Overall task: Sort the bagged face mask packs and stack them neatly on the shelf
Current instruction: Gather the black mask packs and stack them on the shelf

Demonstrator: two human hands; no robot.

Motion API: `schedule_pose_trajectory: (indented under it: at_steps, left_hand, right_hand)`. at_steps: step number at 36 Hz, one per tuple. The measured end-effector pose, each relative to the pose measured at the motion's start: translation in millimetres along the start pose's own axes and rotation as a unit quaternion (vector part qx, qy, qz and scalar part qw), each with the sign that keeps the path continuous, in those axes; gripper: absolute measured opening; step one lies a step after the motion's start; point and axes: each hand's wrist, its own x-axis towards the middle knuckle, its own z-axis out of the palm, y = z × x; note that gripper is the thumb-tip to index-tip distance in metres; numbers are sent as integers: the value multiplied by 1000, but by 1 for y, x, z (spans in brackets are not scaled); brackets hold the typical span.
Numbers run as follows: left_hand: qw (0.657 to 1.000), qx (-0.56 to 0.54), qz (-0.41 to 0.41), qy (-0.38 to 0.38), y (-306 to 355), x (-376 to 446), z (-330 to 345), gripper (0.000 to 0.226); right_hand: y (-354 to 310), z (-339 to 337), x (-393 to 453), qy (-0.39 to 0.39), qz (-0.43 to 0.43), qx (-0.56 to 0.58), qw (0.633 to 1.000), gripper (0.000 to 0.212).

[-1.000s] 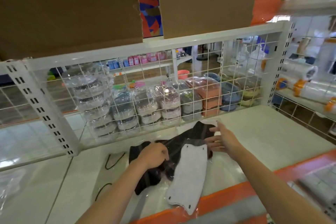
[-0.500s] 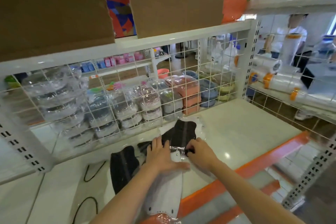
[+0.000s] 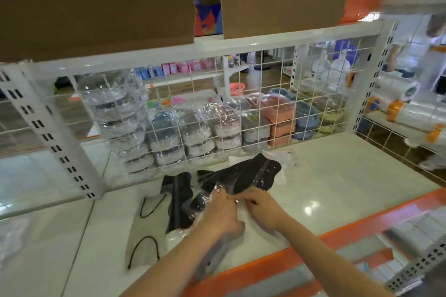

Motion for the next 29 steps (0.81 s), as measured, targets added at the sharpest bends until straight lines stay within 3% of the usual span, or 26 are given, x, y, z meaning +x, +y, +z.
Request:
schedule_pose_trajectory:
  at_steps: [2, 5, 7, 10, 13, 15, 16, 21, 26, 29]
  left_hand:
    - [998, -46, 11, 46, -11, -1, 6, 47]
    - [969, -220, 3, 109, -26, -7, -3, 10]
    - [922, -373, -40, 96, -40, -11, -15, 25]
    - [768, -635, -79, 32, -71, -15, -27, 22]
    - [549, -831, -82, -9, -98, -22, -31, 16]
    - [467, -881, -76, -22, -111, -23, -27, 17]
    - [450, -889, -78, -24, -115, -24, -26, 22]
    - [433, -888, -153, -20, -123, -27, -7, 42]
    - [453, -870, -187, -56, -122, -33, 9, 50]
    - [482, -851, -192, -81, -119, -35, 6, 38]
  right_hand:
    - [-5, 7, -1, -24, -8, 18, 1000, 48]
    - [-5, 13, 1, -17, 6, 56, 998, 51]
    - [-2, 16, 6, 40, 20, 21, 999, 41]
    - [2, 15, 15, 126, 62, -58, 988, 36]
    - [2, 14, 20, 86, 117, -102, 984, 63]
    - [2, 18, 24, 48, 129, -177, 975, 79]
    - [1, 20, 25, 40, 128, -214, 968, 82]
    - [-2, 17, 28, 32, 130, -264, 955, 73]
    - [-1, 25, 23, 45, 118, -267, 955, 57]
    - [-2, 31, 20, 53, 118, -282, 951, 49]
